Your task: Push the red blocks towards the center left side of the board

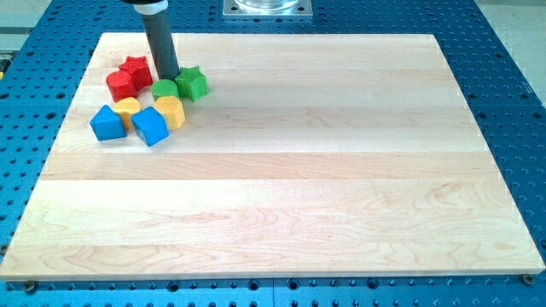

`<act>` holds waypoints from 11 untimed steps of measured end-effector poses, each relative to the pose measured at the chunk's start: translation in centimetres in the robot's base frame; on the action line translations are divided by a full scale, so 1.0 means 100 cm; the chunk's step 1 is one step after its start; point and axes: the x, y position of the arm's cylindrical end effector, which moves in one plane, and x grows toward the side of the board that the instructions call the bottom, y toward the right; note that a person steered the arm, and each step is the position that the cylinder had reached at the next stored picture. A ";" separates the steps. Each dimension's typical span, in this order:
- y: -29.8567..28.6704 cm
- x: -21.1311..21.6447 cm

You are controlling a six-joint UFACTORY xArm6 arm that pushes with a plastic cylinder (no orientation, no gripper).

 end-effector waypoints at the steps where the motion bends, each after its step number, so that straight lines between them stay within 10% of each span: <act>1: -0.008 -0.041; 9: -0.060 0.021; 11: -0.038 -0.032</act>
